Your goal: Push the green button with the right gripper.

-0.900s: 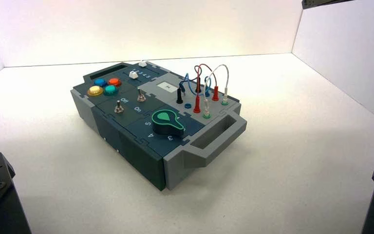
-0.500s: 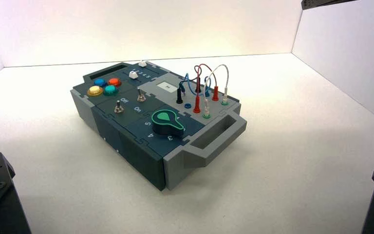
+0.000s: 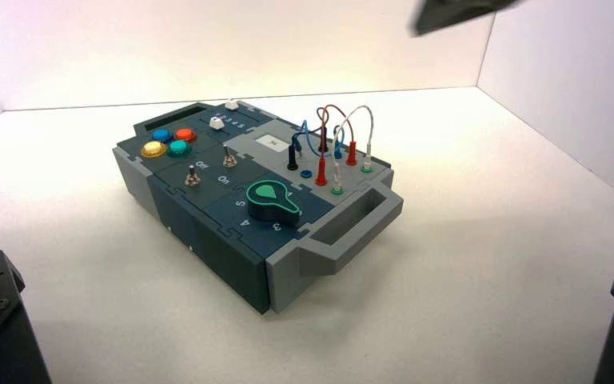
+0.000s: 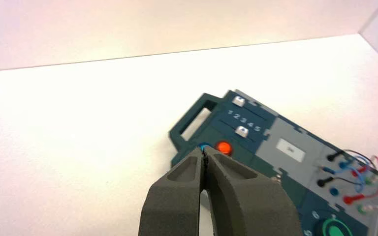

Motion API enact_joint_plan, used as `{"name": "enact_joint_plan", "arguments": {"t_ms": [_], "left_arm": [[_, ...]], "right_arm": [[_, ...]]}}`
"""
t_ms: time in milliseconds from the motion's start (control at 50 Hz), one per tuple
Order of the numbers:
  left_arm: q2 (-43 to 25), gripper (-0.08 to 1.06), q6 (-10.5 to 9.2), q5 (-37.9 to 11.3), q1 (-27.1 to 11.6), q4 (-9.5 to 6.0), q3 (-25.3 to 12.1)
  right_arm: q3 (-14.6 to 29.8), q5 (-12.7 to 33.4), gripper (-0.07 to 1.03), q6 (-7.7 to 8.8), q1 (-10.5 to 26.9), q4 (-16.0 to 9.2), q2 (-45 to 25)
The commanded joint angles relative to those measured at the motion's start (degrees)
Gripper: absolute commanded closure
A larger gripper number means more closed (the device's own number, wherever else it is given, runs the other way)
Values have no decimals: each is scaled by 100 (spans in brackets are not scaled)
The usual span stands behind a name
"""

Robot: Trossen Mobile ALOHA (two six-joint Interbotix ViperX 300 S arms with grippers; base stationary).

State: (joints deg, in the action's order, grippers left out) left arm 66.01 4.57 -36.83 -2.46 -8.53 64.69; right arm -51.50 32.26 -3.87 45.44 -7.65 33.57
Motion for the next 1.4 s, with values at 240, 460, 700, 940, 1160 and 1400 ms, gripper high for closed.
{"name": "enact_joint_plan", "arguments": {"t_ms": [240,460,700,940,1160,1400], "left_arm": [[343,101,9,44,132,9,-114],[352,101,9,35,149,9,-114],[387,101,9,35,158,9,-114],[387,101,9,35,158,9,-105],[404,101,9,26,158,9,-105],[422,101,9,26,158,9,-105]], "right_arm": [[1767,79,98,-9,571,-114,-2092],[2900,343,98,9,782,-114,-3296],[3902,668,98,9,976,-114,-4271],[4614,1011,98,149,1055,-123,-5054],[5186,1257,98,185,1116,-132,-5537],[5555,1424,98,202,1151,-141,-5880]]}}
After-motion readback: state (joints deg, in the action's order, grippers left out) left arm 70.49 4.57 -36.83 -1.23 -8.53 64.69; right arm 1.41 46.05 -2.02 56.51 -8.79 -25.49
